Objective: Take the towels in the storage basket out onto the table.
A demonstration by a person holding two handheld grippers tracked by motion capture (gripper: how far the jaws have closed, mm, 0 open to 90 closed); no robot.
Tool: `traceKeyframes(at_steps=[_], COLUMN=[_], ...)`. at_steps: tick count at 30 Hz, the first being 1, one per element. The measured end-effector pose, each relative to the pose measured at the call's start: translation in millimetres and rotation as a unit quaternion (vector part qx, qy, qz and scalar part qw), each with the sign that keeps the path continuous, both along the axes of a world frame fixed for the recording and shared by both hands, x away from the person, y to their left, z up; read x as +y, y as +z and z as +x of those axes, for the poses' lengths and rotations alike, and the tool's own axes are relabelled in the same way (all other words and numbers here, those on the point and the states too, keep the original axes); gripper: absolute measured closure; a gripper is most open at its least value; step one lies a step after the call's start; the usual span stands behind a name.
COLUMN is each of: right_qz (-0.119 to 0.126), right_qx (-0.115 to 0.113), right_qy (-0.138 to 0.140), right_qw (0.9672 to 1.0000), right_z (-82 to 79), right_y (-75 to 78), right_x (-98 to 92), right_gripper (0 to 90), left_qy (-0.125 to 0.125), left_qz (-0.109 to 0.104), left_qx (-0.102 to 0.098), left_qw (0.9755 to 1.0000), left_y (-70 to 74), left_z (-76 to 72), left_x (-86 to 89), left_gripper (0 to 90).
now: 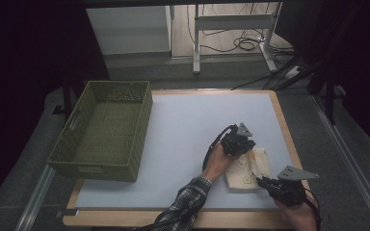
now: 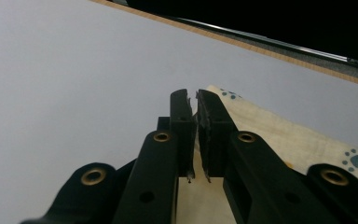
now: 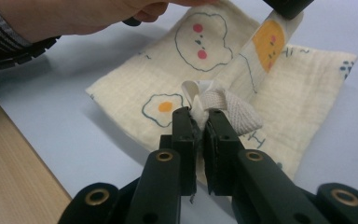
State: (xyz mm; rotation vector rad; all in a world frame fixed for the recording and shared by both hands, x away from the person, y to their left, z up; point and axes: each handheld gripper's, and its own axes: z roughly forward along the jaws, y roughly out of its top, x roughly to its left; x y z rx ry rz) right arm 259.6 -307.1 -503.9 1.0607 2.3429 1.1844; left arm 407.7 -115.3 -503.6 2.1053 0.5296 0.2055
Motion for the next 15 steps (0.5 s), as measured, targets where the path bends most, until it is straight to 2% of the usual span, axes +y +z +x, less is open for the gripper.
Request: traceKeyframes(at_steps=[2, 4, 6, 8, 11, 15], right_qz=[0.0, -0.001, -0.004, -0.005, -0.016, -0.03], right_qx=[0.001, 0.0, -0.003, -0.003, -0.003, 0.002], right_qy=[-0.002, -0.008, -0.013, -0.018, -0.025, -0.048], right_qw=[1.0, 1.0, 0.9999, 0.9998, 0.9996, 0.9984], right_z=[0.7, 0.6, -0.2, -1.4, -3.4, -8.4], right_y=[-2.2, -2.4, -1.1, 1.5, 3.6, 5.0], right_x=[-0.8, -2.5, -4.7, -10.2, -18.6, -37.1], right_gripper=[82.3, 74.6, 71.2, 66.0, 63.2, 59.2], left_qy=[0.006, 0.015, 0.023, 0.027, 0.035, 0.049], left_qz=[-0.012, -0.028, -0.036, -0.037, -0.032, -0.025], left_qx=[0.006, 0.013, 0.011, 0.01, 0.001, -0.006], left_qw=[0.9999, 0.9994, 0.999, 0.9989, 0.9989, 0.9985], left_y=[-1.0, 0.0, 2.2, 4.5, 7.1, 8.9], left_z=[0.4, 1.3, 1.1, 0.7, -2.0, -6.1], left_x=[-0.1, 2.7, 6.4, 10.9, 19.5, 36.4], left_gripper=[77.2, 63.4, 56.1, 50.4, 45.0, 36.3])
